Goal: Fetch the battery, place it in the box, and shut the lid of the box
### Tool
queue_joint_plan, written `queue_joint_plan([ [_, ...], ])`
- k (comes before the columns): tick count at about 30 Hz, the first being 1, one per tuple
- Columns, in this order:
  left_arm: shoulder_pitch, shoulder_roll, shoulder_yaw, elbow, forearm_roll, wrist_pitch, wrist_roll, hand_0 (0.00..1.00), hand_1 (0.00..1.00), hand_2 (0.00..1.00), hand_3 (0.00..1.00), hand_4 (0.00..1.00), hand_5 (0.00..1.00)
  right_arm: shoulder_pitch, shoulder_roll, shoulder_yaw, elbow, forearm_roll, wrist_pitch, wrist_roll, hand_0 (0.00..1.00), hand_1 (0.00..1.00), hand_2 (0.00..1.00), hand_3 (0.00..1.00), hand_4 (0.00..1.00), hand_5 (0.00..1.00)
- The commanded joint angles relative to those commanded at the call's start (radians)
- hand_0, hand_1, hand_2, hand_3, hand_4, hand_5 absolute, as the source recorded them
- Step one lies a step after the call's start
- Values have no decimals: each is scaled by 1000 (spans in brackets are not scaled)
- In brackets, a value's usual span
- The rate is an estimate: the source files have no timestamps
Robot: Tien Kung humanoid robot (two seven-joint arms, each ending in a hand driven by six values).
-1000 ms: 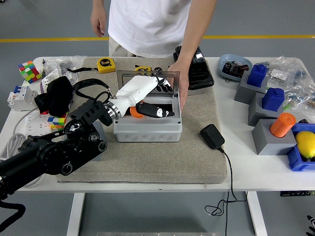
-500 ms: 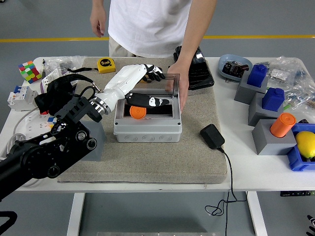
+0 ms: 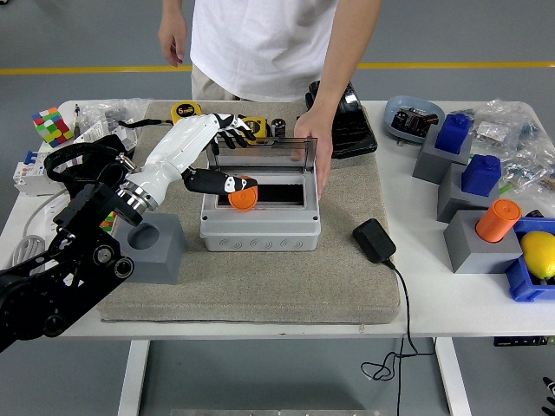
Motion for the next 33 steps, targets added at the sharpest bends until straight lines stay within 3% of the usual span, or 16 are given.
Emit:
queue_joint_plan([
  [2,24,15,-12,-9,3,1,-5,251,456,503,562,998,181,-1,0,1,0,0,1,0,627,651,642,536,955,421],
  [3,35,20,-19,-14,3,1,-7,285,501,533,575,998,120,-1,0,1,0,-1,1,0,626,651,640,535,955,422],
  [8,79,40,-41,-31,11,-2,-3,285,501,533,575,998,120,-6,2,9,0,-3,2,2,626,651,640,535,955,422],
  [9,89,44,-43,-30,14,-10,6,289,521,550,575,998,174,-6,3,12,0,-4,2,3,626,651,640,535,955,421],
  [15,118,61,-38,-19,17,-33,23,291,530,563,576,997,209,-4,5,21,1,-6,0,6,626,651,640,535,955,421],
  [22,129,74,-19,-39,0,-32,11,286,533,563,572,998,234,-4,3,24,1,-7,2,4,626,651,640,535,955,421],
  [33,110,66,37,-58,-13,-43,21,284,531,563,570,998,239,-1,4,25,3,-7,2,7,626,652,640,535,955,422],
])
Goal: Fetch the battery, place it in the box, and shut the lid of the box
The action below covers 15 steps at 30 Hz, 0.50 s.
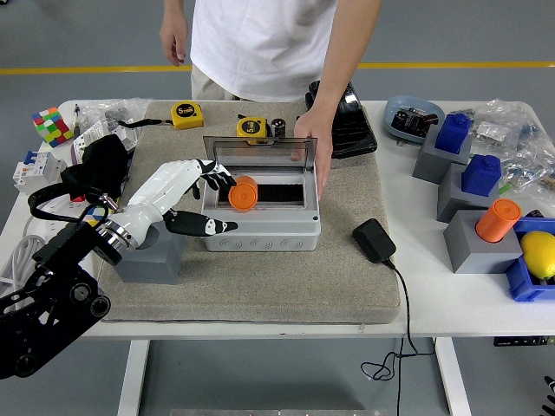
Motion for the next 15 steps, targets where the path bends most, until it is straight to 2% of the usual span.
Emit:
queue_joint_plan([
  [5,-12,-2,22,5,-3,-12,16,286,537,566,569,998,244,1,0,1,0,0,0,0,627,651,640,535,955,422],
  [15,-40,-12,49,-3,-47,-2,-2,285,541,567,566,998,278,1,0,0,4,-1,-2,2,627,651,639,534,954,422],
])
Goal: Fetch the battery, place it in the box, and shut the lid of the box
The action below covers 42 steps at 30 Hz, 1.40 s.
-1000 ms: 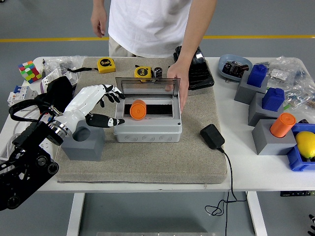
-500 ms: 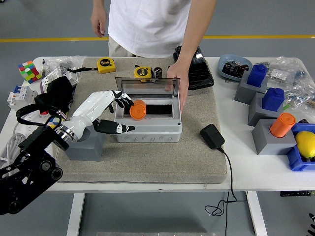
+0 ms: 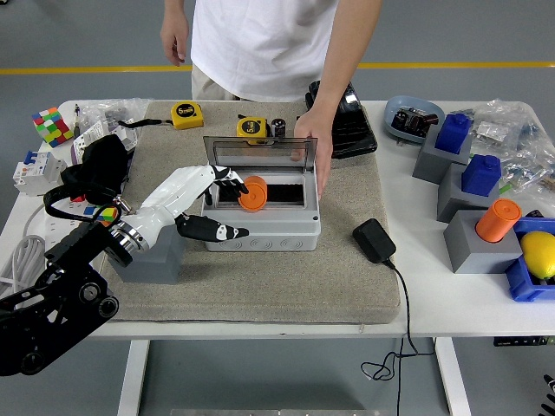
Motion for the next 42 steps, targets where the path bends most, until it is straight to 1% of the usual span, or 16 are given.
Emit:
queue_joint_plan([
  [7,-31,-32,31,28,-41,0,-6,287,540,568,566,998,281,0,1,-2,7,-1,-5,4,628,651,640,534,954,422],
  [9,-36,-39,36,34,-38,-3,-3,285,539,568,567,998,287,0,2,-3,7,-1,-5,4,626,650,640,534,954,422],
  [13,-38,-37,32,34,-39,-2,-8,285,539,568,567,998,287,1,2,-2,10,-2,-7,4,626,650,640,534,954,422],
  [16,-44,-34,35,39,-59,-4,-14,287,538,568,569,998,294,-1,0,-4,9,-1,-5,1,626,651,640,534,954,422],
  [20,-50,-44,44,34,-84,-3,-23,287,538,568,569,998,294,-1,0,-3,9,-1,-4,1,626,651,640,534,954,422],
  [24,-50,-54,46,27,-85,-2,-26,287,538,569,572,998,298,1,1,-5,10,0,-6,3,626,651,640,534,954,423],
  [26,-53,-54,49,33,-80,0,-29,287,538,569,572,998,298,1,1,-6,10,0,-7,4,626,651,640,534,954,423],
  [33,-52,-49,49,82,4,1,-9,286,538,569,572,998,304,-2,1,-9,10,1,-8,2,626,651,640,534,954,422],
  [35,-51,-48,45,97,15,0,-6,280,539,569,573,998,305,-3,1,-10,10,1,-9,1,625,651,639,534,954,421],
  [38,-50,-46,33,113,29,-1,0,280,539,569,573,998,305,-2,1,-9,10,1,-9,1,625,651,639,534,954,421],
  [42,-46,-39,8,120,45,0,5,277,536,569,575,998,313,-2,2,-7,11,1,-10,2,626,651,640,535,954,422],
])
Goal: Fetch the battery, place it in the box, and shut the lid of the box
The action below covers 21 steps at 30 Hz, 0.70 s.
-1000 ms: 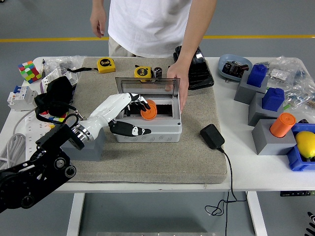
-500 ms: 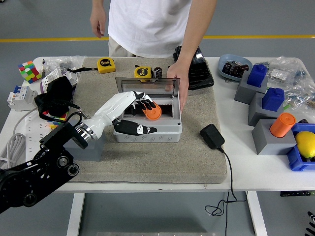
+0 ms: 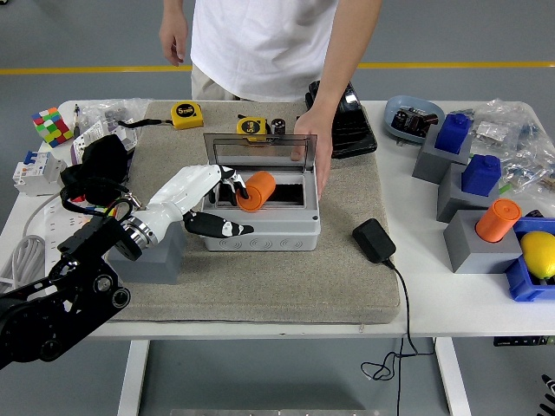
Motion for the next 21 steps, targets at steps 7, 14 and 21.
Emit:
queue_joint_plan([
  [7,1,26,-56,21,44,-2,20,269,532,568,576,998,321,-1,0,1,0,0,0,0,625,650,639,534,954,422],
  [14,18,48,-112,3,58,-7,27,261,527,564,577,998,327,-2,0,3,0,-1,0,1,625,651,639,534,954,422],
  [21,25,46,-146,-64,36,31,-12,260,528,565,577,998,327,-2,0,2,-1,-1,2,0,627,650,638,534,954,422],
])
